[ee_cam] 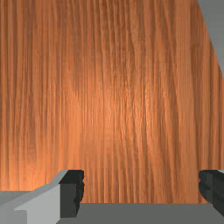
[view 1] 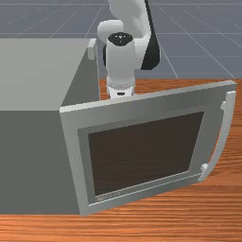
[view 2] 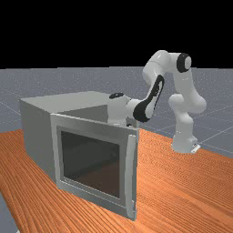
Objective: Close the microwave
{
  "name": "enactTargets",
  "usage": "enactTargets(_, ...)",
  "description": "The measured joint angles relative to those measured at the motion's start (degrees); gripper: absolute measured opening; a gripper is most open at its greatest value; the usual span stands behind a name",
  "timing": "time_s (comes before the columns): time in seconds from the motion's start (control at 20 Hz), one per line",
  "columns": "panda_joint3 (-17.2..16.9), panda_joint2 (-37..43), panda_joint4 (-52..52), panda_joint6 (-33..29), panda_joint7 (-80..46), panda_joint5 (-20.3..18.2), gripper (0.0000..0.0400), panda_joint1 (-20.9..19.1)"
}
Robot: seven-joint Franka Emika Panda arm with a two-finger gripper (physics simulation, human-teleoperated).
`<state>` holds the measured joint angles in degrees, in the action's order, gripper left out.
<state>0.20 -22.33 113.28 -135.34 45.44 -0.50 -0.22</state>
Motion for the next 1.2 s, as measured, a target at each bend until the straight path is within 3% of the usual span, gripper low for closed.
enactTargets(1.2,-0.08,9.04,-3.82,11.72,0.23,0.35,0.04,0.06)
